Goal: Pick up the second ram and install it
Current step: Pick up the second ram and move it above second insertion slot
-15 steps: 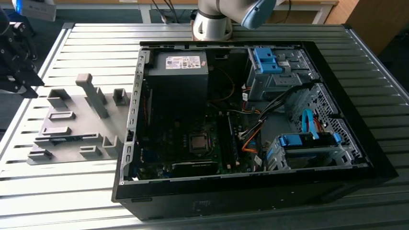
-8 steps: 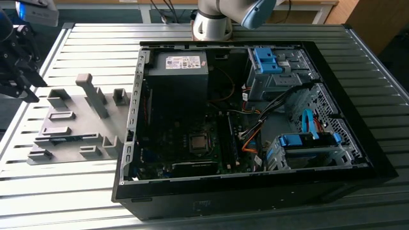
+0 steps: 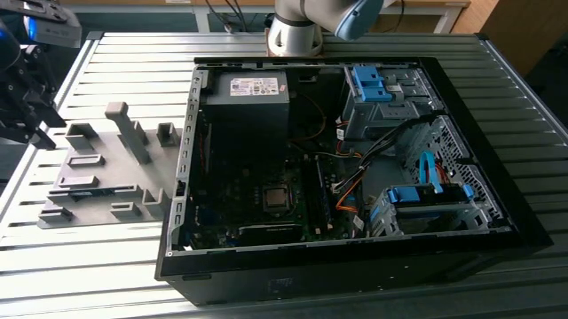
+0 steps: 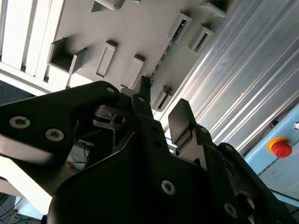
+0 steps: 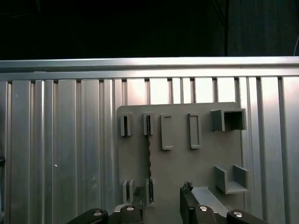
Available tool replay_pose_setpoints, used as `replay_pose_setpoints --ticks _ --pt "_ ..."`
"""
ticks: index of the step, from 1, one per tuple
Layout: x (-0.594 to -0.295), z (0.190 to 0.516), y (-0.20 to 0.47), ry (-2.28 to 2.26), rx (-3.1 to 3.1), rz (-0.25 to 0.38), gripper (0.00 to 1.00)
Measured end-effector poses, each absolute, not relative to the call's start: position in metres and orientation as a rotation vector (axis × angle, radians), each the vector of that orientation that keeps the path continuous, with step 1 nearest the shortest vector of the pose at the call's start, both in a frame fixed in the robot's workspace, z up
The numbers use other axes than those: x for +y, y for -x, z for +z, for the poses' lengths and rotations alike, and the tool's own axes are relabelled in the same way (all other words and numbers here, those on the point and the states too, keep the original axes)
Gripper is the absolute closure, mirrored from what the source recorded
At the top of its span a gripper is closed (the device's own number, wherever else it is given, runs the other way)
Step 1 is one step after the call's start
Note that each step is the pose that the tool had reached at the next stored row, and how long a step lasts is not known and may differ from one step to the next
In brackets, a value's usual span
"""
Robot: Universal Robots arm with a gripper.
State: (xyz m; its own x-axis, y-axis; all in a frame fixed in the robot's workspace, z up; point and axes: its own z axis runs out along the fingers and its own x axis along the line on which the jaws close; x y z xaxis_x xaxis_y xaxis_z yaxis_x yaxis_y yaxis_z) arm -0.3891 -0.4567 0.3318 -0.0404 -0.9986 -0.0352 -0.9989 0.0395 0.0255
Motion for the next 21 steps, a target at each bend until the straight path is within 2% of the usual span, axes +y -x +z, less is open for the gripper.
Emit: replay_pose_setpoints --ticks 21 --pt "-0.4567 0.3232 0.3898 2.171 2.259 0.067 0.57"
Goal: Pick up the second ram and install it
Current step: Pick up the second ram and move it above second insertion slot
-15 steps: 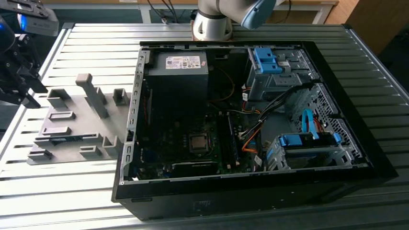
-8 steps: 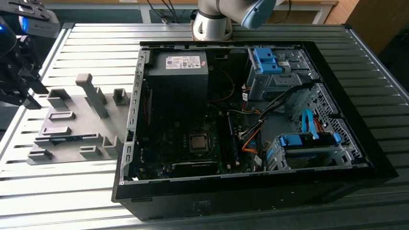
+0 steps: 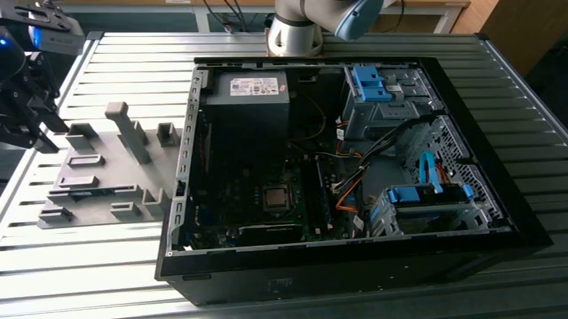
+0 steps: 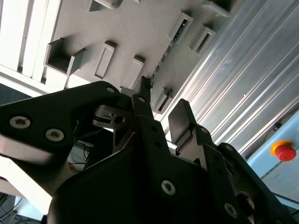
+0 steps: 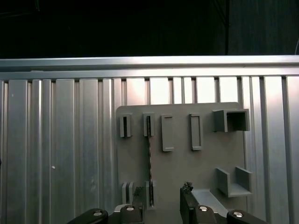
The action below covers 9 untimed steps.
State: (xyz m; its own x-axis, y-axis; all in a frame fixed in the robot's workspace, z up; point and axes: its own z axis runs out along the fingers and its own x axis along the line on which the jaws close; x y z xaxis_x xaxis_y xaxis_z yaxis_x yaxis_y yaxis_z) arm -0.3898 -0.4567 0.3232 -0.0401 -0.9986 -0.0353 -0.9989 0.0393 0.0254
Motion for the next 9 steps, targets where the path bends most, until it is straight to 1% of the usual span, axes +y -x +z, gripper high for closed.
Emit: replay_pose_setpoints --ticks 9 --pt "-0.4569 0.3135 0.3918 2.17 2.259 0.066 0.57"
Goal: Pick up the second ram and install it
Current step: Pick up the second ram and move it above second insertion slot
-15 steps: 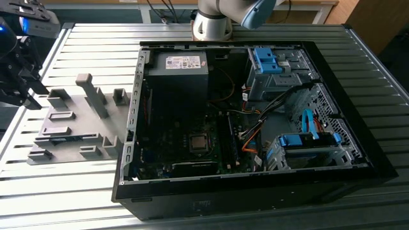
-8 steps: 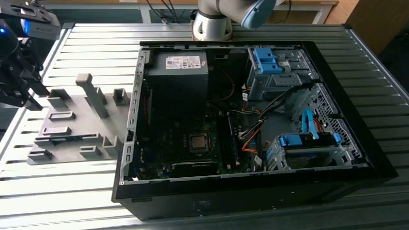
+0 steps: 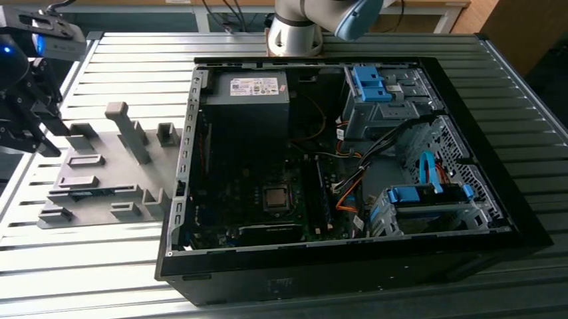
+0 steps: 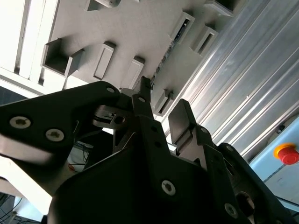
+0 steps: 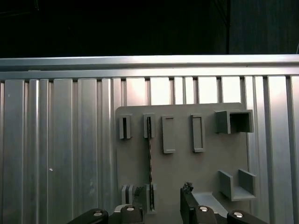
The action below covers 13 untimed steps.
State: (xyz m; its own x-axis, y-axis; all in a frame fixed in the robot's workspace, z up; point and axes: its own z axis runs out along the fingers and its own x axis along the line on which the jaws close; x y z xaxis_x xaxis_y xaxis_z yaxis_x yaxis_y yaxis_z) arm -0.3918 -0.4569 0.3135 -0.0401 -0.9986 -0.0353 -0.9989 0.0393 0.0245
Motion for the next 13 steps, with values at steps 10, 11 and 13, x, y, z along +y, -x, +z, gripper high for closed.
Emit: replay_pose_setpoints --ticks 10,11,13 --pt "-0.459 0.295 0.399 2.151 2.276 0.065 0.57" --pt "-0.459 0.294 0.399 2.148 2.279 0.065 0.57" --pt "-0.459 0.293 0.399 2.146 2.281 0.065 0.57"
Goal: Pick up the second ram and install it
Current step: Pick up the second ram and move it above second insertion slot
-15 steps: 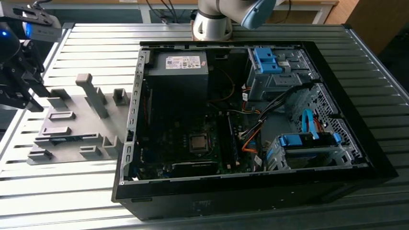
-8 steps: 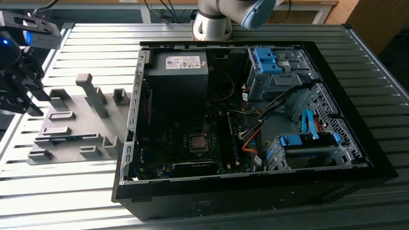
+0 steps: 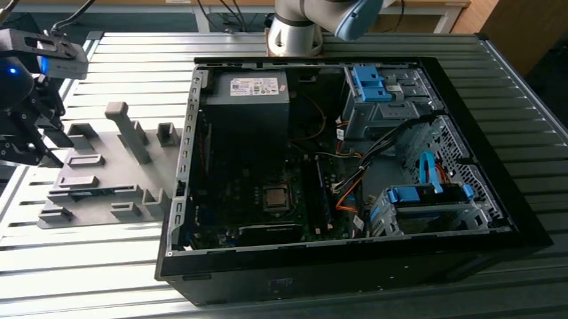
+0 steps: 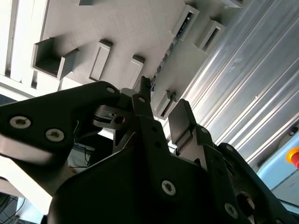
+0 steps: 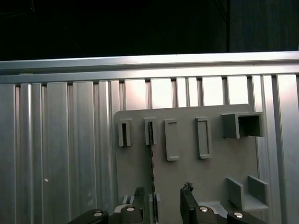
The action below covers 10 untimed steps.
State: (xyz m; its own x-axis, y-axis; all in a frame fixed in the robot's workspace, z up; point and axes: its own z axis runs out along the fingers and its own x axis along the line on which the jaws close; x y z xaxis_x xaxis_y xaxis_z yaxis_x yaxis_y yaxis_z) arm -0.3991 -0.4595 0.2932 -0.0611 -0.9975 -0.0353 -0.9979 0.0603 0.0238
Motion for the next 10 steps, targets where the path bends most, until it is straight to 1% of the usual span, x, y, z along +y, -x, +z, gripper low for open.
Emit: replay_pose_setpoints --ticks 3,10 --pt "-0.46 0.293 0.399 2.146 2.281 0.065 0.57" --pt "-0.463 0.281 0.399 2.146 2.281 0.065 0.57"
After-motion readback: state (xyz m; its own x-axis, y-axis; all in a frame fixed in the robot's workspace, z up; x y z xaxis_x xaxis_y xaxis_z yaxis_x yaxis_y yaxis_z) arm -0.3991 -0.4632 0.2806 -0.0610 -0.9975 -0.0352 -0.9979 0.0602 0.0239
